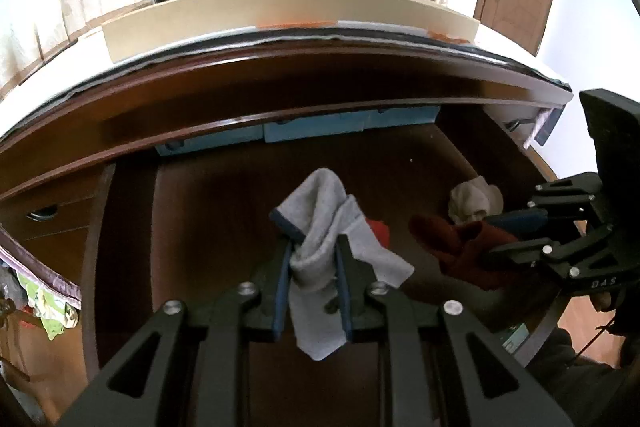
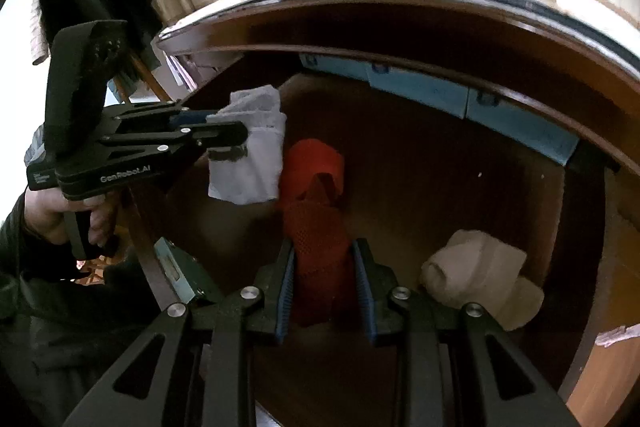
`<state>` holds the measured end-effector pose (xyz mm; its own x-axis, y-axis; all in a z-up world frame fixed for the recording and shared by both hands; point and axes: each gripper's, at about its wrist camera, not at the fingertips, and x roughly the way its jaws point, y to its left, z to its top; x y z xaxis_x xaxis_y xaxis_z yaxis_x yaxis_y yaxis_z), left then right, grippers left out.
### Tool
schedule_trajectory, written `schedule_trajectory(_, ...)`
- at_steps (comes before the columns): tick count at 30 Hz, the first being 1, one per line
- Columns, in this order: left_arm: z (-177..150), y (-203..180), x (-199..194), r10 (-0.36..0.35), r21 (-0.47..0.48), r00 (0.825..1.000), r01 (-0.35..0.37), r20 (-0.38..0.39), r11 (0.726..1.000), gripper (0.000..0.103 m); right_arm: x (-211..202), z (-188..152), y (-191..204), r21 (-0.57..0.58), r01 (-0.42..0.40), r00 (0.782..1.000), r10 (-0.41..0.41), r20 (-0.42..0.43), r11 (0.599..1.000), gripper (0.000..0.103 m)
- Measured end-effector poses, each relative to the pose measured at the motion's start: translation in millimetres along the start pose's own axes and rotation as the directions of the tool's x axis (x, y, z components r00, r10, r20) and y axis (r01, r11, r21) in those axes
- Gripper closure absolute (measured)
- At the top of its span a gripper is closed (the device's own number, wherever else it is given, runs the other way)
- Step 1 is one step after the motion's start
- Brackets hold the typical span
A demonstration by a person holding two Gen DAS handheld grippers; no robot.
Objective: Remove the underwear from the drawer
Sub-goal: 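Grasp dark red underwear with right tool while left tool holds grey underwear, then lift grey and dark red underwear up out of the drawer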
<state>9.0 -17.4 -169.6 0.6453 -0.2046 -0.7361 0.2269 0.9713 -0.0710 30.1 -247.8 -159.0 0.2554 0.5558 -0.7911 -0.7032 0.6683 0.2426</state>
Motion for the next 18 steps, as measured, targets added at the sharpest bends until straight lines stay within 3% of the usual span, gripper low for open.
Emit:
schedule_trajectory(11, -3.1, 1.3, -7.2, 0.007, -0.017, 0.998, -0.006, 0.061, 1.000, 0.084, -10.0, -3.2, 2.9, -0.010, 0.008, 0.996, -0.007, 0.090, 1.000, 0.073)
schedule_trajectory(18, -4.3, 5.9, -15.9, 0.033, -0.038, 0.993, -0.029, 0.113, 0.999, 0.084, -23.6, -7.4, 2.5, -0.012, 0.018, 0.982, -0.015, 0.188, 1.000, 0.073)
